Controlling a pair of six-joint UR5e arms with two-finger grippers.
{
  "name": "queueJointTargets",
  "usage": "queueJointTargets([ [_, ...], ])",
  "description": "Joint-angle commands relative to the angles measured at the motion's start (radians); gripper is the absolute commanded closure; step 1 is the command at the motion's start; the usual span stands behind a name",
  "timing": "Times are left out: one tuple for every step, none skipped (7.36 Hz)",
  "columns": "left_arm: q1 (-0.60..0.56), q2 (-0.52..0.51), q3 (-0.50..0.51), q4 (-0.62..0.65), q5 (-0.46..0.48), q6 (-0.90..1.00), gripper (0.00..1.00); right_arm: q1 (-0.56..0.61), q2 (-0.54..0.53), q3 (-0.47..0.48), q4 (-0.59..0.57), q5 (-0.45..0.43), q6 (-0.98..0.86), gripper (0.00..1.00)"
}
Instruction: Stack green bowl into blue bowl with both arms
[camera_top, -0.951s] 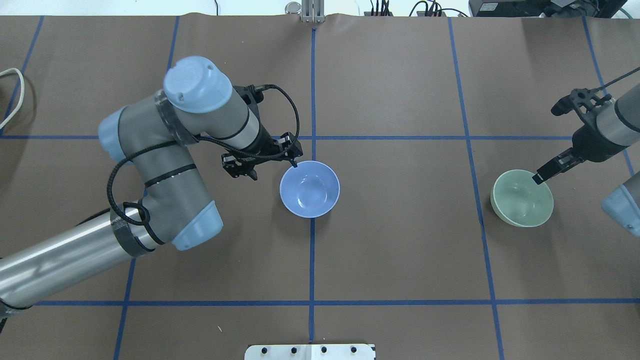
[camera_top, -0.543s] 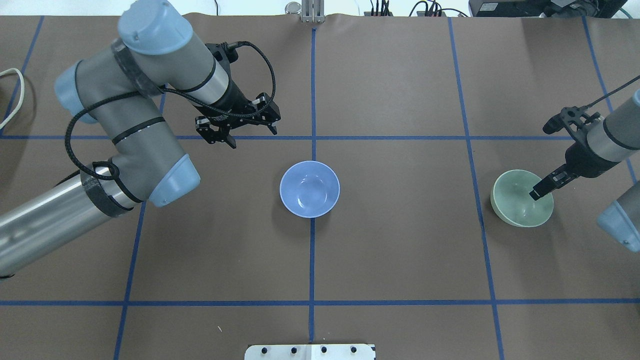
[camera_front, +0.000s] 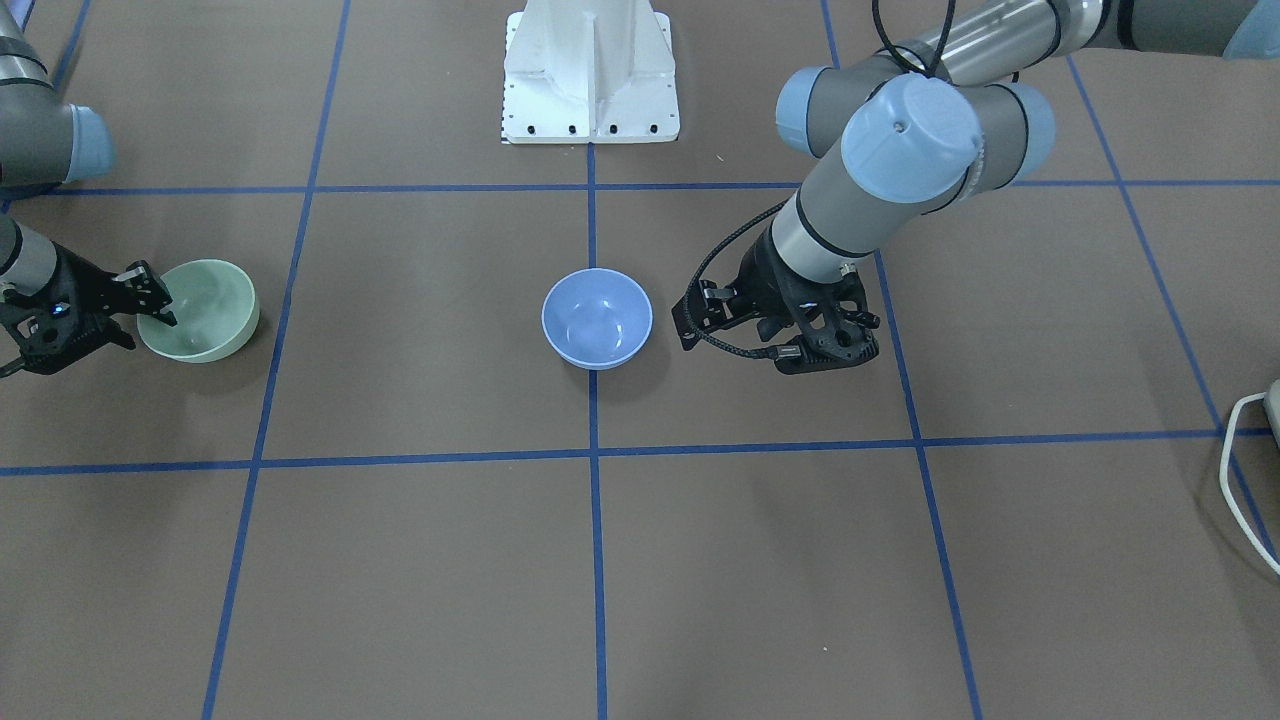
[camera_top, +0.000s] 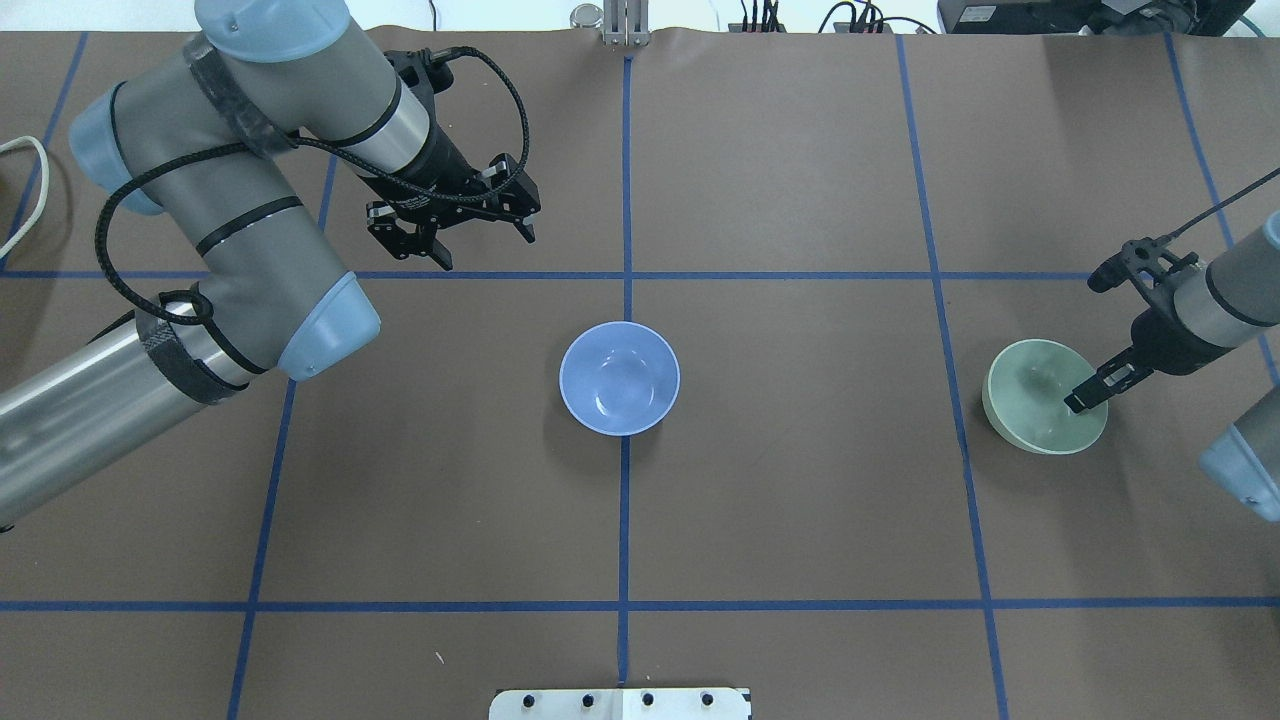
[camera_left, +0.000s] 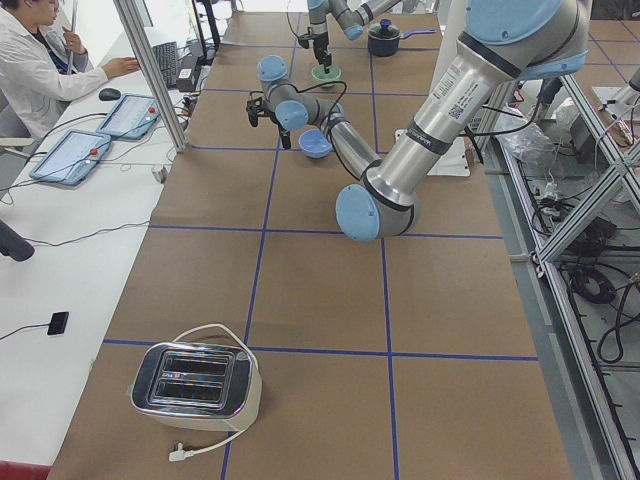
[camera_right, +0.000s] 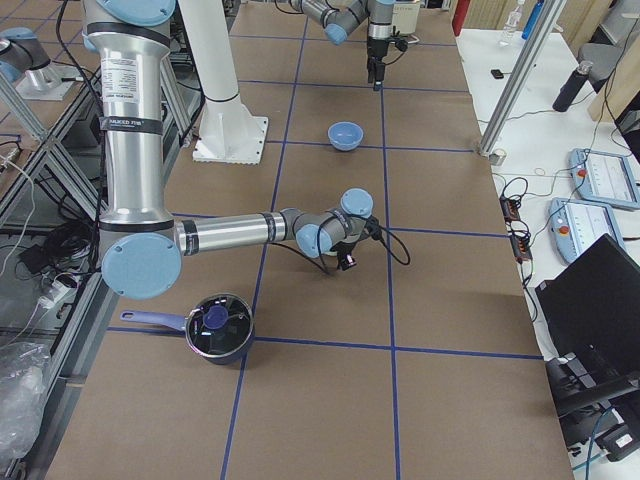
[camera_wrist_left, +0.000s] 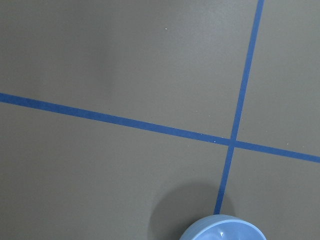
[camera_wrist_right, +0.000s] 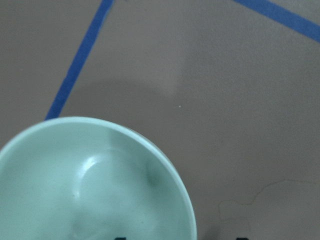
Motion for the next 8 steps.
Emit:
queueJointTargets([
  [-0.001,0.0,-0.001,0.0,0.0,0.001,0.04,0.001,0.0,0.004,0.006,0.004,0.001,0.67],
  [-0.001,0.0,-0.001,0.0,0.0,0.001,0.04,0.001,0.002,0.007,0.006,0.005,0.001,0.7],
  [-0.001,0.0,-0.001,0.008,0.0,0.001,0.04,0.001,0.005,0.007,0.004,0.005,0.001,0.71],
  [-0.001,-0.002,-0.001,0.008,0.0,0.001,0.04,0.002,0.003,0.009,0.004,0.004,0.001,0.75],
  [-0.001,-0.002,-0.003,0.008,0.0,0.001,0.04,0.002,0.002,0.009,0.004,-0.004,0.001,0.78],
  [-0.001,-0.002,-0.001,0.006,0.0,0.001,0.04,0.004,0.002,0.009,0.006,-0.004,0.001,0.79],
  [-0.001,0.0,-0.001,0.006,0.0,0.001,0.04,0.004,0.005,0.01,0.007,-0.002,-0.001,0.81],
  [-0.001,0.0,-0.001,0.006,0.001,0.001,0.04,0.004,0.008,0.021,0.007,-0.005,0.001,0.85],
])
